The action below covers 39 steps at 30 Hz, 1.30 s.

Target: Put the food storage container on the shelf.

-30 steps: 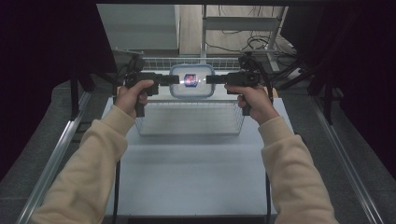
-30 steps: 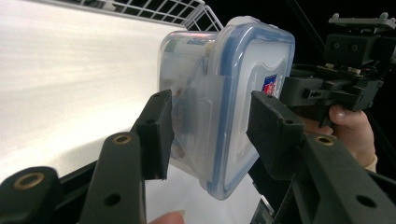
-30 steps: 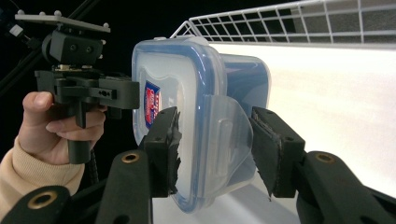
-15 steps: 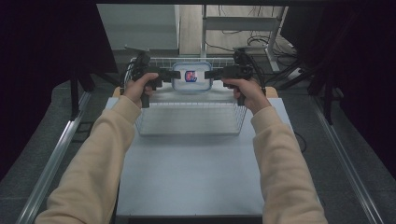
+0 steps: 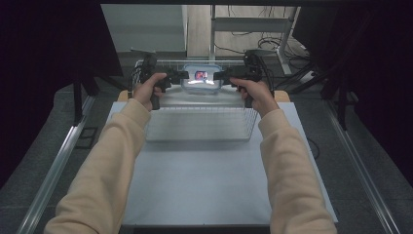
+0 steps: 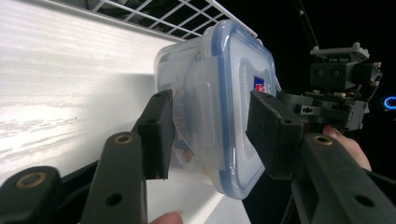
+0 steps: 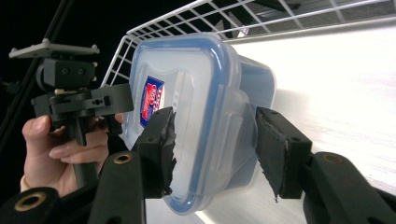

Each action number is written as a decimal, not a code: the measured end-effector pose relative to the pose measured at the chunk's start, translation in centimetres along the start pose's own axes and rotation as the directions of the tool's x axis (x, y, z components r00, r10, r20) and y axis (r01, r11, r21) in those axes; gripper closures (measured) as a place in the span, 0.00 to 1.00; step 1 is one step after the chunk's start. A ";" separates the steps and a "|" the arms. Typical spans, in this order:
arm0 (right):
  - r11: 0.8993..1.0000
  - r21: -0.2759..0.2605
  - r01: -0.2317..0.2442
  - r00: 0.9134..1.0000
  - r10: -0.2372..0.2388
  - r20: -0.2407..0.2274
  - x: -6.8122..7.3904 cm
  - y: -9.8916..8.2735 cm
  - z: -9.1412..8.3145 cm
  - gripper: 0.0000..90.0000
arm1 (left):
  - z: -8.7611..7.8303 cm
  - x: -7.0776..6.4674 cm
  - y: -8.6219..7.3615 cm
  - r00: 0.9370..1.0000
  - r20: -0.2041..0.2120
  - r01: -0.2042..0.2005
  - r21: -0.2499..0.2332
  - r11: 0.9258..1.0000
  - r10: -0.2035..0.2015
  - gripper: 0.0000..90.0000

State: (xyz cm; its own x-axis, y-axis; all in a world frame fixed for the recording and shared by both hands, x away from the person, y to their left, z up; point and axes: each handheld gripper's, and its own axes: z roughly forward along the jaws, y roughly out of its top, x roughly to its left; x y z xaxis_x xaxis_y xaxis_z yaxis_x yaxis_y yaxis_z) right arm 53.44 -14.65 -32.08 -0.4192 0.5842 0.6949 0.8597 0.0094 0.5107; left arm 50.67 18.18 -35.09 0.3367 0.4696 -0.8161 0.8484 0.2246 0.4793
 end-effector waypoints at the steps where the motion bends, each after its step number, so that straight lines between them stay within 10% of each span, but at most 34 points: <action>1: 1.000 -0.002 -0.011 1.000 0.011 0.007 0.1 0.0 0.1 0.54 | 0.0 0.1 0.0 1.000 0.001 0.004 -0.002 1.000 -0.004 0.58; 25: 0.993 -0.051 -0.110 0.994 0.110 -0.006 -0.9 0.2 0.9 0.51 | 0.4 0.9 -0.4 0.999 0.013 0.039 -0.033 0.999 -0.039 0.54; 34: 0.992 -0.112 -0.058 0.998 0.059 0.010 0.2 -0.2 0.4 0.22 | -0.2 -0.5 -0.5 0.999 0.022 -0.020 -0.114 0.993 0.023 0.33; 39: 0.984 -0.178 0.031 0.998 -0.022 0.052 1.7 -0.8 -0.7 0.17 | -1.2 -1.8 -1.1 0.995 -0.044 -0.095 -0.135 0.986 0.090 0.26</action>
State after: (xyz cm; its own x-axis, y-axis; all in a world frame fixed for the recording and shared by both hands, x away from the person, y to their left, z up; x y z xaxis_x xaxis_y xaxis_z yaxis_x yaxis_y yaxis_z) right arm 51.76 -14.24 -30.93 -0.4226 0.6253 0.6561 0.7806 -0.1167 0.6140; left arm 48.64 18.10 -33.76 0.3935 0.5249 -0.7548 0.7498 0.2918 0.5938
